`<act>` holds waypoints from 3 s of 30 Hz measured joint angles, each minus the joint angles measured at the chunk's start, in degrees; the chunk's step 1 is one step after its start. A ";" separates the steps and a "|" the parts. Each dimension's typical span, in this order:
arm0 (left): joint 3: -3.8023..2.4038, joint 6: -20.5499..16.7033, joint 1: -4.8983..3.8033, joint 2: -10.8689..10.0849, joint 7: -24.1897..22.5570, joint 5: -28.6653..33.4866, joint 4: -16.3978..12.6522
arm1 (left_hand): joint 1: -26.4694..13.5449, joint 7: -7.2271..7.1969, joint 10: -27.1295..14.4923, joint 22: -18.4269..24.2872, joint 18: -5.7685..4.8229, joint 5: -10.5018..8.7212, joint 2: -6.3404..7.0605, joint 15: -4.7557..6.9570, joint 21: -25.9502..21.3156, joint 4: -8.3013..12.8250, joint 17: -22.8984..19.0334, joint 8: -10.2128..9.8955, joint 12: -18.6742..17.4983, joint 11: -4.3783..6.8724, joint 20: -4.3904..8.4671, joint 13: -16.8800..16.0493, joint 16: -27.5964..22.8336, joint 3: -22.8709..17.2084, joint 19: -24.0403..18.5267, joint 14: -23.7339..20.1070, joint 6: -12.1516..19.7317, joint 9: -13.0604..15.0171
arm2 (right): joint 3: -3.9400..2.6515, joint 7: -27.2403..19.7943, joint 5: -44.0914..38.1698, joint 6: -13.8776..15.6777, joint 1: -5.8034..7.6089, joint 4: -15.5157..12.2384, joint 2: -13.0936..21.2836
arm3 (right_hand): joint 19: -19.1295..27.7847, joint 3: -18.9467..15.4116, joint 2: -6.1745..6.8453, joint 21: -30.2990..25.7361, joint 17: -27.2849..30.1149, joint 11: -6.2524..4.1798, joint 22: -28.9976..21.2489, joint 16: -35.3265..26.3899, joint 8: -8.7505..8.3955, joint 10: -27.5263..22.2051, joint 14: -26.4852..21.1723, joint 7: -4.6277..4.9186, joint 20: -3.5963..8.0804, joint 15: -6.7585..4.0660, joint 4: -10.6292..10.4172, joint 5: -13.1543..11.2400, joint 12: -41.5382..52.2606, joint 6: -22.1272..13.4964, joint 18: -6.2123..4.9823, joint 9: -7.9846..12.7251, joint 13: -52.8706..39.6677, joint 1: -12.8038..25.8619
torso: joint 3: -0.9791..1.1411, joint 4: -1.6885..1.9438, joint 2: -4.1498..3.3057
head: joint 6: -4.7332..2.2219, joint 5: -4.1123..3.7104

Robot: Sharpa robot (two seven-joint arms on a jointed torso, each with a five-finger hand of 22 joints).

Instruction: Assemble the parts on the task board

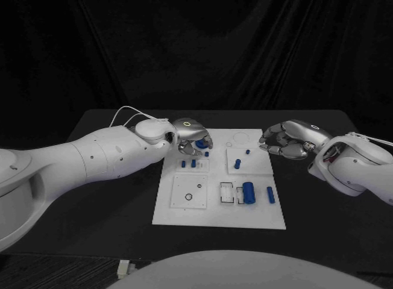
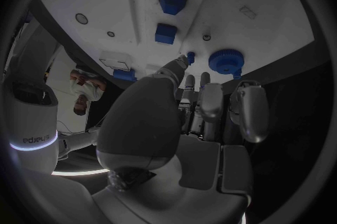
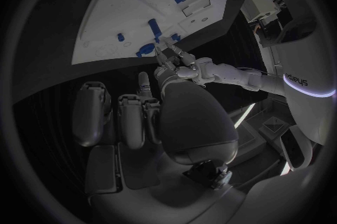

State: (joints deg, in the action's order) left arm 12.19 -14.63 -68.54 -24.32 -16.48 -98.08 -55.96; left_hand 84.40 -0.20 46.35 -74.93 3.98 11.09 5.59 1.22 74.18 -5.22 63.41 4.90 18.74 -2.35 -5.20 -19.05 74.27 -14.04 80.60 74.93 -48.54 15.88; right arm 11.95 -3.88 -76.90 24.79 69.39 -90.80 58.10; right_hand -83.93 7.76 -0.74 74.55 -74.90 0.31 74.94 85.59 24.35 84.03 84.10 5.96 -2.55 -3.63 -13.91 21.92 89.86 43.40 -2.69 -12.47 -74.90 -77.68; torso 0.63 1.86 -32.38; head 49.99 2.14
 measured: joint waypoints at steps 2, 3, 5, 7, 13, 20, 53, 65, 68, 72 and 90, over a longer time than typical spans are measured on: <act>0.00 -0.04 0.06 0.18 0.02 -0.05 0.14 | 0.00 0.00 0.35 0.00 0.00 0.00 0.00 0.00 0.00 -0.06 0.02 -0.01 0.22 0.09 0.00 -0.13 0.13 -0.06 0.00 0.00 0.00 -0.05 | 0.00 -0.01 0.00 0.00 -0.05 0.04 0.00 | 0.00 0.00 0.00 0.00 0.00 0.00 0.00 0.00 0.00 0.00 0.00 0.00 0.00 0.00 0.00 0.00 0.00 0.00 0.00 0.00 0.00 0.00 | 0.01 0.00 0.00 | 0.00 0.00; -0.01 -0.05 0.10 0.28 0.03 -0.07 0.21 | 0.00 0.00 0.44 0.00 0.00 0.00 0.00 0.00 0.00 -0.06 0.04 -0.01 0.33 0.17 0.00 -0.15 0.26 -0.06 0.00 0.00 0.00 -0.08 | 0.00 -0.01 0.00 0.00 -0.07 0.06 0.00 | 0.00 0.00 0.00 0.00 0.00 0.00 0.00 0.00 0.00 0.00 0.00 0.00 0.00 0.00 0.00 0.00 0.00 0.00 0.00 0.00 0.00 0.00 | 0.01 0.00 0.00 | 0.00 0.01; -0.02 -0.07 0.19 0.53 0.06 -0.12 0.41 | 0.00 0.00 0.64 0.00 0.00 0.00 0.00 0.00 0.00 0.10 0.04 -0.01 0.51 -0.02 0.00 -0.26 0.27 -0.23 0.00 0.00 0.00 -0.13 | 0.00 -0.02 0.00 0.00 -0.11 0.09 -0.01 | 0.00 0.00 0.00 0.00 0.00 -0.01 0.00 0.00 0.00 -0.01 0.00 0.00 0.00 0.00 0.00 0.00 0.00 0.00 0.00 0.00 0.00 0.00 | 0.01 0.00 0.00 | 0.00 0.04; -0.02 -0.09 0.29 0.85 0.09 -0.15 0.69 | 0.00 0.00 0.88 0.00 0.00 0.00 0.00 0.00 0.00 0.00 0.04 -0.01 0.60 0.17 0.00 -0.33 0.27 -0.47 0.00 0.00 0.00 -0.19 | 0.00 -0.02 0.00 0.00 -0.14 0.11 -0.01 | 0.00 0.00 0.00 0.00 0.00 -0.01 0.00 0.00 0.00 -0.01 0.00 0.00 0.00 0.00 0.00 0.00 0.00 0.00 0.00 0.00 0.00 0.00 | 0.01 0.00 0.00 | 0.00 0.07; -0.02 -0.15 0.61 1.71 0.16 -0.20 1.45 | 0.00 0.00 1.64 0.00 -0.01 0.24 0.00 0.00 0.01 0.10 0.04 -0.01 1.22 0.00 0.00 -0.61 0.27 -0.70 0.00 0.00 -0.40 -0.29 | 0.00 -0.02 0.00 0.00 -0.18 0.16 -0.01 | 0.00 0.00 0.00 0.00 0.00 -0.01 -0.01 0.00 0.00 -0.01 0.00 0.00 0.00 0.00 0.00 0.00 0.00 0.00 0.00 0.00 0.00 0.00 | 0.01 -0.01 0.00 | 0.00 0.13; -0.02 -0.16 0.89 2.35 0.27 -0.25 2.11 | 0.00 0.31 1.91 0.01 -0.01 0.24 0.00 0.00 0.01 0.10 -0.12 0.21 1.62 0.22 0.00 -0.90 0.27 -1.33 0.00 0.00 -1.11 -0.29 | 0.00 -0.02 0.00 -0.01 -0.19 0.18 0.00 | 0.00 0.00 0.00 0.00 0.00 -0.01 -0.01 0.00 0.00 -0.01 0.00 0.00 0.00 0.00 0.00 0.00 0.00 0.00 0.00 0.00 0.00 0.00 | 0.01 0.00 0.01 | 0.00 0.01; -0.03 0.04 2.55 4.55 1.23 -0.33 5.66 | 0.26 2.97 4.87 0.02 -0.01 0.95 -0.26 0.21 -0.42 1.27 -1.43 1.75 2.32 1.40 -0.01 -1.11 0.27 -4.72 0.00 -0.62 -5.41 -0.27 | 0.00 -0.01 0.01 -0.04 -0.21 0.35 0.04 | 0.00 0.00 0.00 0.00 0.00 -0.01 -0.03 0.00 0.00 -0.01 0.00 0.00 0.00 0.00 0.00 0.00 0.00 0.00 0.00 -0.01 0.00 0.00 | 0.01 0.00 0.01 | 0.00 0.04; -0.04 0.01 2.75 4.76 1.29 -0.34 6.14 | 0.01 2.96 6.25 0.02 -0.01 0.95 -0.52 0.41 -0.78 1.34 -2.33 2.20 2.30 1.54 0.03 -0.87 0.11 -5.15 -0.04 -0.82 -6.90 -0.19 | 0.00 0.02 0.07 -0.08 -0.21 0.31 0.08 | 0.00 0.00 0.00 0.00 0.00 -0.01 -0.03 0.00 0.00 -0.01 0.00 0.00 0.00 0.00 0.00 0.00 0.00 0.00 0.00 0.00 0.00 0.00 | 0.01 0.01 0.01 | 0.00 0.08; -0.06 -0.01 2.78 4.91 1.25 -0.34 6.29 | 0.01 2.97 6.47 0.02 -0.02 0.95 -0.52 0.41 -0.78 1.35 -2.53 2.20 2.29 1.73 0.20 -0.86 0.04 -5.43 -0.21 -0.82 -7.25 -0.18 | 0.00 0.03 0.10 -0.09 -0.21 0.29 0.12 | 0.00 0.00 0.00 0.00 0.00 -0.01 -0.03 0.00 0.00 -0.01 0.00 0.00 0.00 0.00 0.00 0.00 0.00 0.00 0.00 0.00 0.00 0.00 | 0.01 0.01 0.01 | 0.00 0.04; -0.10 -0.10 2.86 5.10 1.18 -0.33 6.44 | 0.00 2.87 6.89 0.02 -0.02 0.95 -0.53 0.62 -0.78 1.35 -2.66 2.35 2.29 1.74 0.20 -0.71 0.04 -5.43 -0.21 -1.03 -7.60 -0.15 | 0.00 0.05 0.14 -0.11 -0.21 0.27 0.12 | 0.00 0.00 0.00 -0.03 0.00 -0.01 -0.03 0.00 0.00 -0.01 0.00 0.00 0.00 0.00 0.00 0.00 0.00 0.00 0.00 -0.01 0.00 0.00 | 0.01 0.02 0.01 | 0.00 0.04; -0.03 -3.68 2.92 2.03 0.22 -0.35 3.26 | 0.25 3.59 13.45 0.02 -0.02 2.06 -1.29 0.83 0.48 3.65 -3.73 4.58 1.81 1.95 0.78 0.00 -0.53 -6.12 0.64 -0.81 -13.40 0.29 | 0.00 0.06 0.25 -0.13 -0.22 0.19 0.43 | 0.00 0.00 0.00 -0.23 0.00 -0.01 0.00 -0.23 0.00 -0.01 0.00 0.00 0.00 0.00 0.00 0.00 0.00 0.41 0.00 -0.01 0.00 0.00 | 0.00 0.01 -0.01 | 0.00 -0.21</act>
State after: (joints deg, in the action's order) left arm 12.16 -18.31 -65.62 -22.28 -16.25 -98.42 -52.69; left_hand 84.65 3.39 59.80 -74.90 3.96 13.15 4.30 2.05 74.67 -1.57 59.68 9.48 20.55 -0.40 -4.42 -19.05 73.74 -20.16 81.24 74.13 -61.94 16.17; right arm 11.95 -3.81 -76.65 24.65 69.17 -90.61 58.52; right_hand -83.93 7.76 -0.74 74.31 -74.90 0.29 74.94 85.36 24.35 84.01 84.10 5.97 -2.55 -3.63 -13.91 21.92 89.86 43.81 -2.69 -12.47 -74.90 -77.68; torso 0.63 1.87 -32.39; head 49.99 1.93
